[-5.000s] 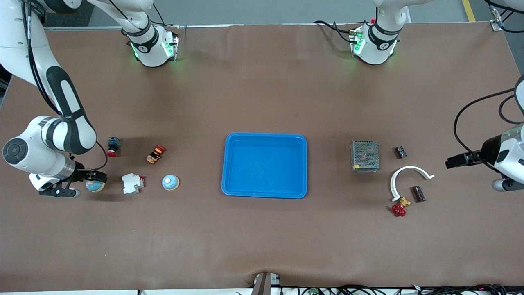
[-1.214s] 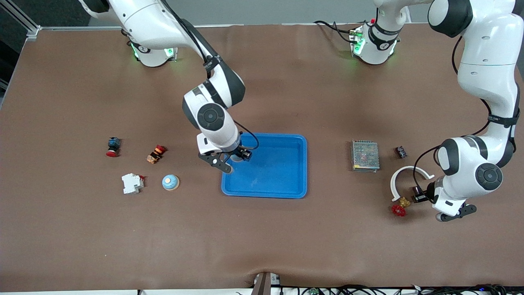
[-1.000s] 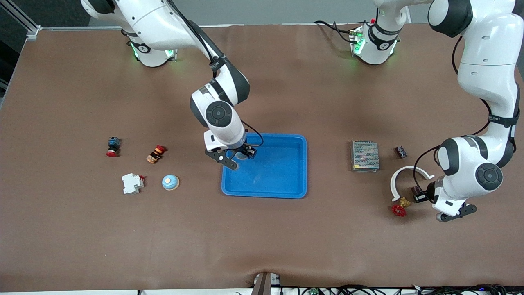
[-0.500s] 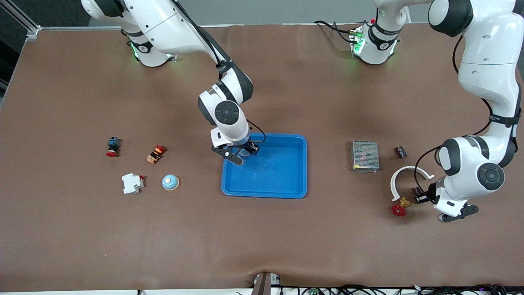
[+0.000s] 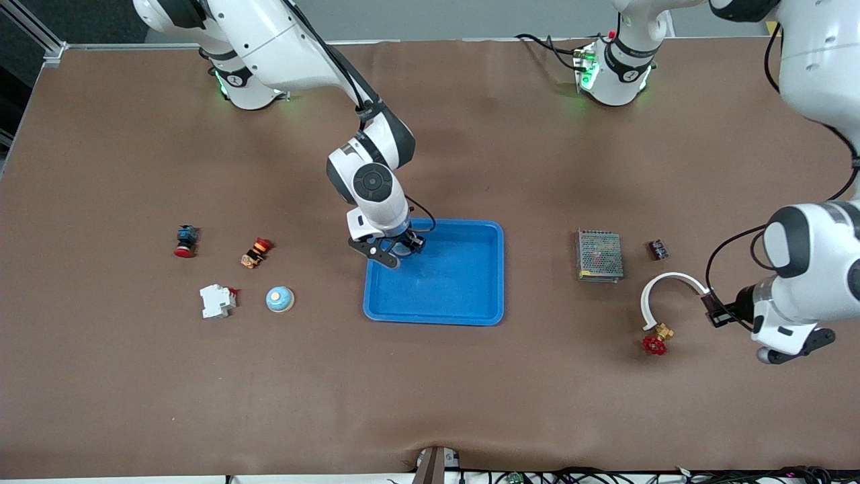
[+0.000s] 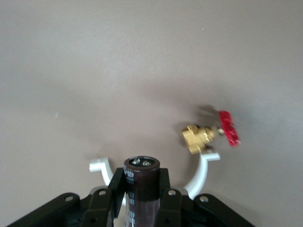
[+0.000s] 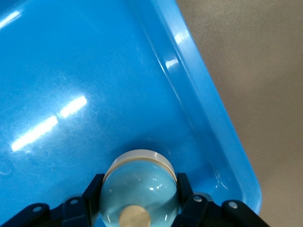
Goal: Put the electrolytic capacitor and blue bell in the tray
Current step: 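Lower the bell into the tray while the left gripper lifts the capacitor, then release the bell and move the right gripper to the second bell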
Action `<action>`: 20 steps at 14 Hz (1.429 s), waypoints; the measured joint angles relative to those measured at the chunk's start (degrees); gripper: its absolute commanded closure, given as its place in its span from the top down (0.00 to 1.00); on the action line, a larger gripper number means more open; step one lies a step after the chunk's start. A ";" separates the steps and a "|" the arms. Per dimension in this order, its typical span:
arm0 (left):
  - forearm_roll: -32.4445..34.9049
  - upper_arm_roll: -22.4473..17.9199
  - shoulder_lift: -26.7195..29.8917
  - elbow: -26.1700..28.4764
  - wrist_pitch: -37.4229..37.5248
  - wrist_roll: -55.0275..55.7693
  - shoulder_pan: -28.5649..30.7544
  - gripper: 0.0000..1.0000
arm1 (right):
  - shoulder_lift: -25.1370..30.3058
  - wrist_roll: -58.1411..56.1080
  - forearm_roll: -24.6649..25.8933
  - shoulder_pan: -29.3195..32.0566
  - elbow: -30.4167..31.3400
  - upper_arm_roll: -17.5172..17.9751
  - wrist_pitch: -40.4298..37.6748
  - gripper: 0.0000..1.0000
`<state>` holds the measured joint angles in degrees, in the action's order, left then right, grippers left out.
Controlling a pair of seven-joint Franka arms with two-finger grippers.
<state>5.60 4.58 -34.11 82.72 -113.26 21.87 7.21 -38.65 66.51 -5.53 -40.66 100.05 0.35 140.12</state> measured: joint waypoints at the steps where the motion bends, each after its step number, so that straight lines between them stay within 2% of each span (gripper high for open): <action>1: 0.00 0.10 1.09 -0.80 2.75 2.44 -1.30 0.08 | -0.16 0.00 0.01 0.00 0.01 -0.17 0.23 0.00; 3: 0.00 0.24 1.86 -1.87 5.55 8.90 -4.96 0.08 | -0.31 0.00 0.16 0.00 0.01 -0.68 0.46 0.00; 7: 0.00 0.39 1.62 -2.02 6.02 23.72 -13.46 0.08 | -0.99 0.00 0.32 0.00 0.04 -1.24 1.78 0.00; 8: 0.00 0.41 1.57 -2.02 6.04 27.01 -15.41 0.08 | -1.15 0.00 0.32 0.00 0.04 -1.28 2.09 0.18; 9: -0.01 0.42 1.51 -2.02 6.07 29.94 -17.16 0.08 | -1.14 0.03 0.32 0.00 0.02 -1.28 2.13 0.98; 10: -0.06 0.43 1.45 -2.02 6.08 32.61 -18.70 0.08 | -1.14 0.32 0.32 0.00 0.01 -1.30 2.22 1.00; 16: -1.99 0.47 1.18 -2.02 6.11 46.07 -26.37 0.08 | -1.12 1.05 0.33 -0.12 -1.28 -1.30 2.36 1.00; 18: -3.20 0.49 0.98 -2.02 6.10 50.76 -29.13 0.08 | -1.03 1.05 0.33 -0.11 -3.51 -1.53 -1.48 1.00; 20: -3.65 0.51 0.55 -2.02 6.01 55.41 -32.11 0.08 | -0.81 0.99 0.34 0.29 -8.00 -1.91 -9.00 1.00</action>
<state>1.96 5.09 -33.56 80.70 -107.25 77.28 -24.90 -39.46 67.49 -5.19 -40.37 92.05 -1.56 131.12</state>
